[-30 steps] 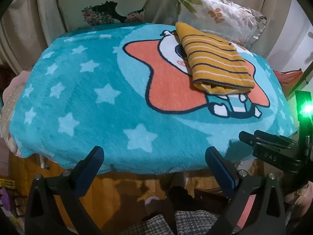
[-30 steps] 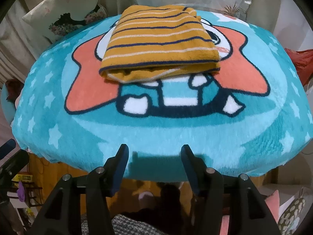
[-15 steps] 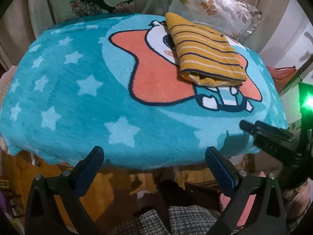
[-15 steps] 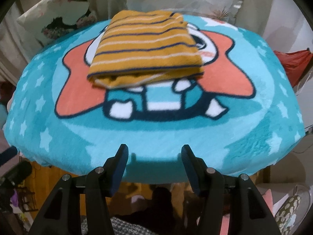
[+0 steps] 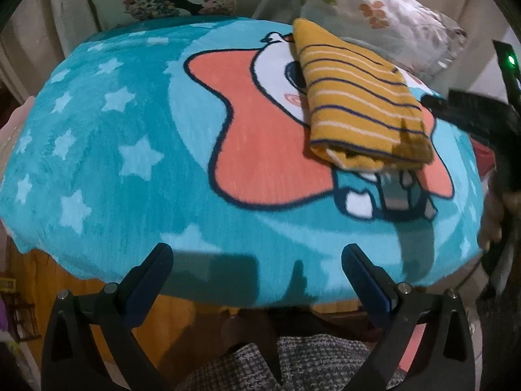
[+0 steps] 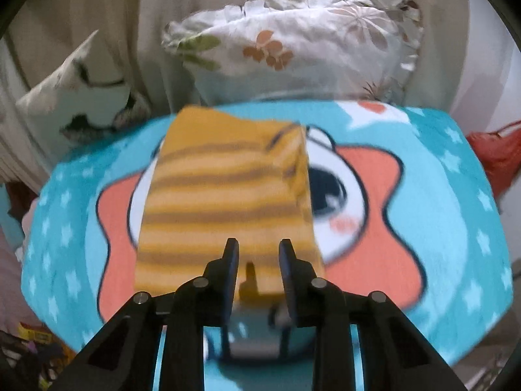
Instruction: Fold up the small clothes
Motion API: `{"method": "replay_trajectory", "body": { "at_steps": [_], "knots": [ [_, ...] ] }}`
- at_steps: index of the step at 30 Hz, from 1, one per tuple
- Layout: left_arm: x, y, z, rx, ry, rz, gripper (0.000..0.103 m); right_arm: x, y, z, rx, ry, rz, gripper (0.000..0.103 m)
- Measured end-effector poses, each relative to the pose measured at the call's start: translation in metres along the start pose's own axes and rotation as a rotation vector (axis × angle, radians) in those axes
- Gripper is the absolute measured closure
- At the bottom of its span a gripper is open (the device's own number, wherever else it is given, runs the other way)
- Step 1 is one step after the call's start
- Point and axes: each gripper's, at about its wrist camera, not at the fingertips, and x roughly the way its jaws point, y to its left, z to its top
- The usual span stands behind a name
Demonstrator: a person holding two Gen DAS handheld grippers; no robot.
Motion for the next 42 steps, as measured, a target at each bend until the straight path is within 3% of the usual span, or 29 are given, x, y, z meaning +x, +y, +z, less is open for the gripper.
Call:
{"method": "replay_trajectory", "body": {
  "at_steps": [3, 6, 8, 13, 16, 18, 22, 24, 26, 28, 30, 33, 38, 40, 42],
  "knots": [
    [0.008, -0.006, 0.013, -0.028, 0.009, 0.025, 0.000, 0.038, -0.014, 0.028, 0.017, 0.037, 0.023, 0.075],
    [0.015, -0.011, 0.024, -0.054, 0.018, 0.043, 0.000, 0.084, -0.025, 0.039, -0.018, 0.153, 0.019, 0.075],
    [0.018, -0.014, 0.031, -0.066, 0.018, 0.054, 0.000, 0.081, -0.028, 0.046, -0.031, 0.163, 0.048, 0.074],
    [0.027, -0.016, 0.047, -0.115, 0.025, 0.067, 0.000, 0.045, -0.019, 0.082, -0.091, 0.003, 0.081, 0.074],
    [0.029, -0.019, 0.056, -0.135, 0.023, 0.065, 0.000, 0.083, -0.022, 0.103, -0.089, 0.072, 0.087, 0.074],
    [0.028, -0.023, 0.059, -0.135, 0.018, 0.073, 0.000, 0.131, -0.028, 0.103, -0.091, 0.207, 0.035, 0.075],
    [0.027, -0.021, 0.061, -0.151, 0.009, 0.090, 0.000, 0.117, -0.032, 0.114, -0.057, 0.179, 0.060, 0.075],
    [0.029, -0.016, 0.062, -0.179, 0.016, 0.095, 0.000, 0.101, -0.022, 0.123, -0.089, 0.110, 0.081, 0.075],
    [0.031, -0.013, 0.063, -0.203, 0.022, 0.102, 0.000, 0.106, -0.008, 0.131, -0.144, 0.096, 0.081, 0.074],
    [0.030, -0.011, 0.063, -0.223, 0.021, 0.105, 0.000, 0.130, 0.002, 0.134, -0.158, 0.156, 0.104, 0.074],
    [0.029, -0.012, 0.064, -0.228, 0.017, 0.114, 0.000, 0.166, 0.010, 0.130, -0.201, 0.266, 0.063, 0.074],
    [0.026, -0.011, 0.063, -0.231, 0.010, 0.130, 0.000, 0.155, 0.018, 0.138, -0.208, 0.228, 0.023, 0.074],
    [0.031, -0.006, 0.063, -0.266, 0.023, 0.130, 0.000, 0.126, 0.069, 0.144, -0.325, 0.090, 0.083, 0.071],
    [0.033, -0.008, 0.064, -0.269, 0.025, 0.128, 0.000, 0.141, 0.093, 0.136, -0.392, 0.130, 0.145, 0.063],
    [0.034, -0.010, 0.064, -0.265, 0.028, 0.129, 0.000, 0.170, 0.105, 0.122, -0.443, 0.231, 0.121, 0.061]
  ]
}}
